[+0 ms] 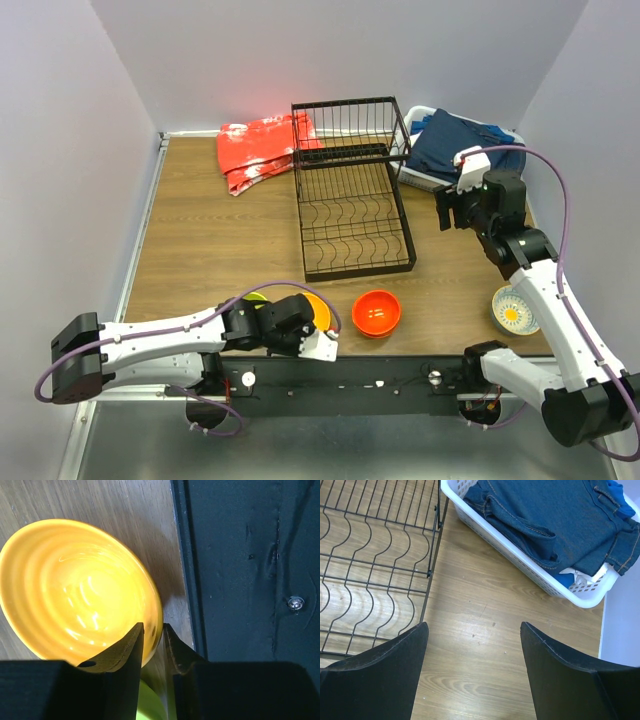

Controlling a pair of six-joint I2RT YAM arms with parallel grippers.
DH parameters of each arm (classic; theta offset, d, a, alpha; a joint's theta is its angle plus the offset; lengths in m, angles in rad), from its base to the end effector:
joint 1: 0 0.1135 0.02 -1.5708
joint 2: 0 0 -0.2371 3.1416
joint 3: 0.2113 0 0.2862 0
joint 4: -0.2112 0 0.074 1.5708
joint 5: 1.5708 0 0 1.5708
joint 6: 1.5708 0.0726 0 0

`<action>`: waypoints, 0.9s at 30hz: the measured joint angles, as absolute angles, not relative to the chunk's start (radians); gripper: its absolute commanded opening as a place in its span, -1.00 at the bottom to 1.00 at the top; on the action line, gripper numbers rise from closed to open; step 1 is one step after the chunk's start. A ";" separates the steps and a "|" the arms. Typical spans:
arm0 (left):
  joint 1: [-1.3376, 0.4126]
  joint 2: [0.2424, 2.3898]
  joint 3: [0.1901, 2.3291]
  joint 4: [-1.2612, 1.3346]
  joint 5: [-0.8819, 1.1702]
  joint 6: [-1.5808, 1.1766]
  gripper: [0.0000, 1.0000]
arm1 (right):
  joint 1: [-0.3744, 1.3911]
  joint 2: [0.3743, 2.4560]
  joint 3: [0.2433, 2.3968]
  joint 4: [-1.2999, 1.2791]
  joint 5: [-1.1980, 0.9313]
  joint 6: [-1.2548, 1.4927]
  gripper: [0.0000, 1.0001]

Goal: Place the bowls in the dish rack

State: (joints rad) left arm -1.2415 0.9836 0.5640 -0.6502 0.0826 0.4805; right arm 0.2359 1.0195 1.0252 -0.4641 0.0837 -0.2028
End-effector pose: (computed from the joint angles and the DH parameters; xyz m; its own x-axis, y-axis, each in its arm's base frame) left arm 0.0716 -0.2281 0.1233 0.1903 0.8676 -0.4594 0.9787 -0.1311 0.1579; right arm 0.2995 0.0657 0.3123 -0.3891 -0.3000 -0.8710 -0.2434 0.9454 -0.2169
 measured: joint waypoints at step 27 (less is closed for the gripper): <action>-1.243 1.020 0.992 -0.859 0.140 0.507 -1.00 | 0.227 1.000 1.023 -0.500 0.066 -0.186 0.63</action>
